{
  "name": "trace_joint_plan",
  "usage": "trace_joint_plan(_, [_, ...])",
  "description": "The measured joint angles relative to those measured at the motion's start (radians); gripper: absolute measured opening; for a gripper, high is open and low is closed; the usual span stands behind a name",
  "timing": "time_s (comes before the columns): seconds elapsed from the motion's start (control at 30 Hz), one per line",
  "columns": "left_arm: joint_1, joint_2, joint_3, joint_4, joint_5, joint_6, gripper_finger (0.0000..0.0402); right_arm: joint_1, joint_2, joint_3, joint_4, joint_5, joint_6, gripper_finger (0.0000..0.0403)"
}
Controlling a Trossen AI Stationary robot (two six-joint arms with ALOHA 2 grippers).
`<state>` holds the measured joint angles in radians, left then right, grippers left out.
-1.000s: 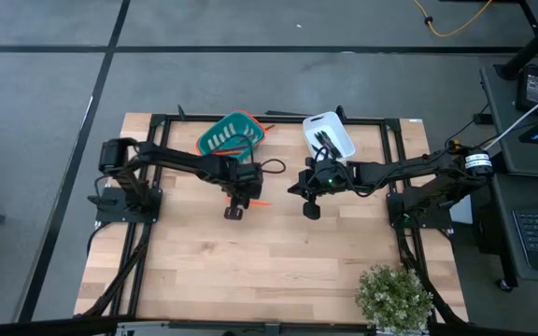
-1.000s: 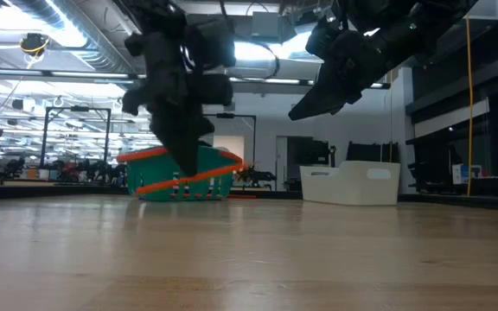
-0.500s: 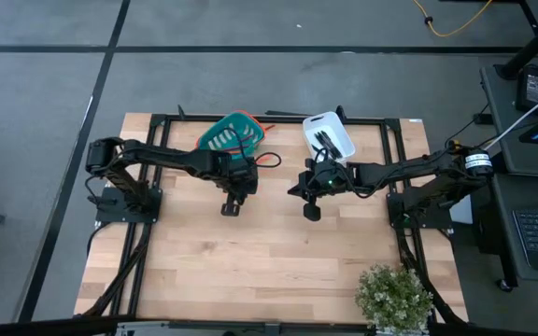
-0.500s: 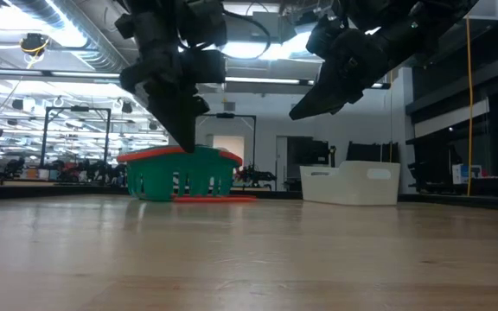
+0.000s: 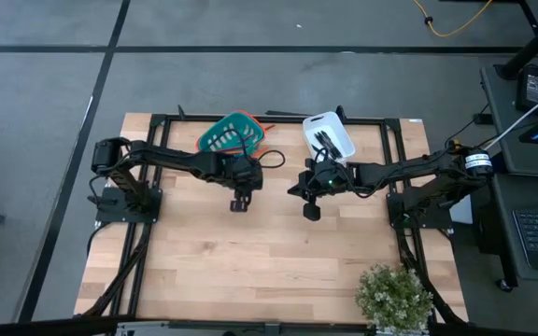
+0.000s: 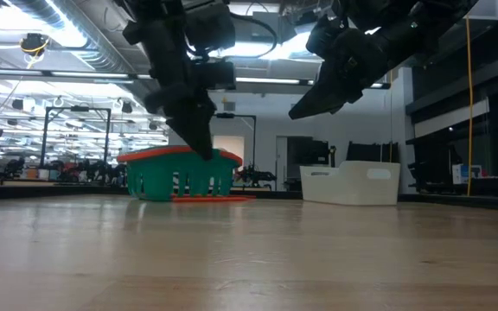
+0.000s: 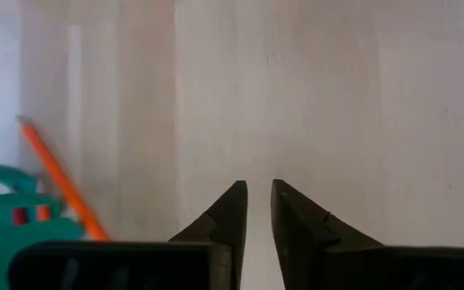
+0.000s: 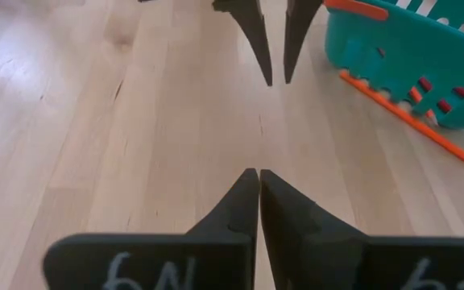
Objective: Sort pens & pencils
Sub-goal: Put the orange pencil into the blue bin
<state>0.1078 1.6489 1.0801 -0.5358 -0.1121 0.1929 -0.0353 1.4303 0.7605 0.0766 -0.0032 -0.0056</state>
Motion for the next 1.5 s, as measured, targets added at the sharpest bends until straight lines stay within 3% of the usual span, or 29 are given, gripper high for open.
trace_joint_plan(0.23, [0.001, 0.033, 0.0, 0.084, -0.249, -0.041, 0.0037, 0.0, 0.0, 0.0, 0.012, 0.001, 0.0, 0.0018])
trace_joint_plan(0.37, [0.0, 0.088, 0.001, 0.136, -0.266, -0.049, 0.0007, 0.0, 0.0, 0.0, 0.021, 0.001, 0.002, 0.0018])
trace_joint_plan(0.47, [-0.002, 0.146, 0.001, 0.184, -0.286, -0.038, 0.0006, 0.0, 0.001, 0.0, 0.022, 0.002, 0.002, 0.0018])
trace_joint_plan(0.7, [0.004, 0.253, 0.0, 0.244, -0.539, 0.031, 0.0002, 0.0, 0.001, 0.0, 0.011, 0.002, 0.001, 0.0018])
trace_joint_plan(1.07, [0.056, 0.278, 0.0, 0.26, -0.595, 0.062, 0.0001, 0.0, 0.002, 0.0, 0.005, 0.002, 0.003, 0.0018])
trace_joint_plan(1.2, [0.083, 0.278, 0.0, 0.258, -0.665, 0.091, 0.0001, 0.0, 0.002, 0.0, 0.003, 0.002, 0.004, 0.0018])
trace_joint_plan(1.5, [0.157, 0.278, 0.0, 0.232, -0.666, 0.09, 0.0, 0.0, 0.009, 0.0, -0.001, 0.001, 0.019, 0.0018])
